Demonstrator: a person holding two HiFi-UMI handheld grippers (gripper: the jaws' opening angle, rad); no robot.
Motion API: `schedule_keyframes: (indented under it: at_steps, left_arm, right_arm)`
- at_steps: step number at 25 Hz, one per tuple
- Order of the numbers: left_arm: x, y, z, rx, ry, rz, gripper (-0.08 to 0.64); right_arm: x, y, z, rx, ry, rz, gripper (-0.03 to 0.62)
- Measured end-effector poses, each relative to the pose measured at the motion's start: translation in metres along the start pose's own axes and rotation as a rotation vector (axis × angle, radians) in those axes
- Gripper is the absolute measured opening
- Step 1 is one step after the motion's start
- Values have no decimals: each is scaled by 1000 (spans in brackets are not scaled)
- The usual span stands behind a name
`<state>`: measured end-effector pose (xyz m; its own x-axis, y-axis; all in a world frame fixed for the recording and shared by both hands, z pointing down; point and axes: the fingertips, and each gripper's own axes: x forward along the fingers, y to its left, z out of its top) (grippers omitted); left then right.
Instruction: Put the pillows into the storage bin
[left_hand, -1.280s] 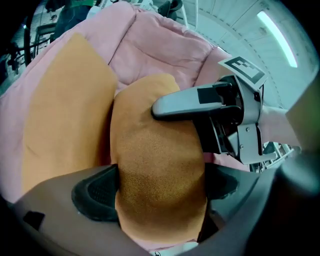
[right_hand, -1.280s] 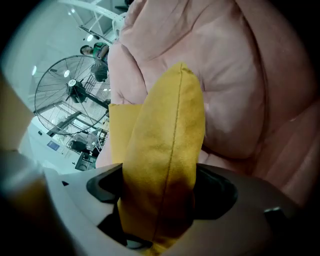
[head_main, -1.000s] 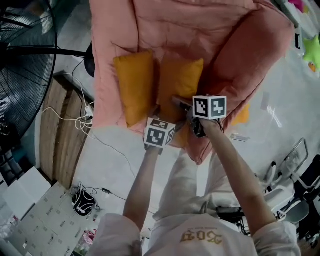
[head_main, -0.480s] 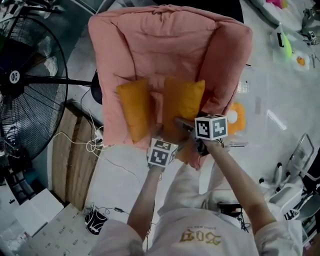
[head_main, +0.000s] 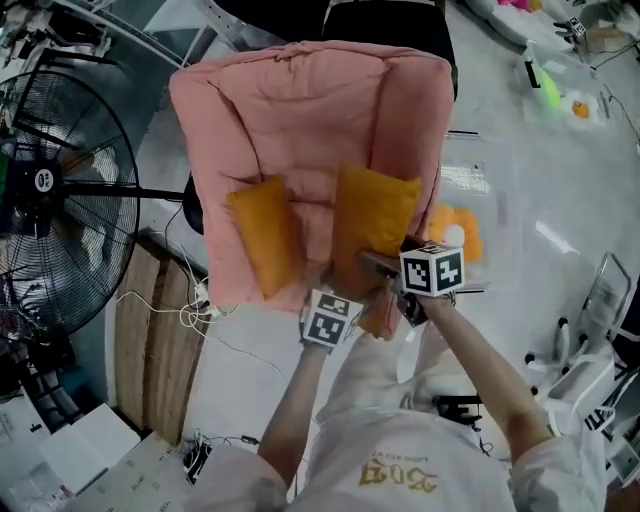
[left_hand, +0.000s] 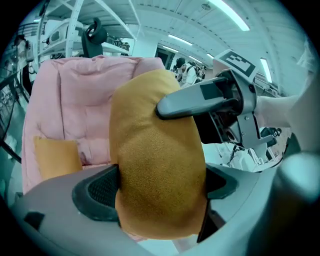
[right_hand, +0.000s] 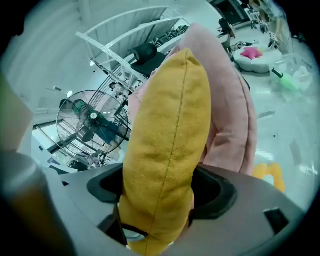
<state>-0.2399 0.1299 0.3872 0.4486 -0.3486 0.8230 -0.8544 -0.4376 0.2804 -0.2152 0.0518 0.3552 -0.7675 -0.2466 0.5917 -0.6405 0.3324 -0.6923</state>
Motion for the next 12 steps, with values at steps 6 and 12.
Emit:
schedule_keyframes:
  at_steps: [6,12]
  left_arm:
    - [10,-47,13,57,-2,-30,517]
    - [24,-102,26,108,8,-64,515]
  right_arm:
    - [-51,-19,-5,-5,-51,-31,407]
    - [-108,-46,-12,13,-110,-54,405]
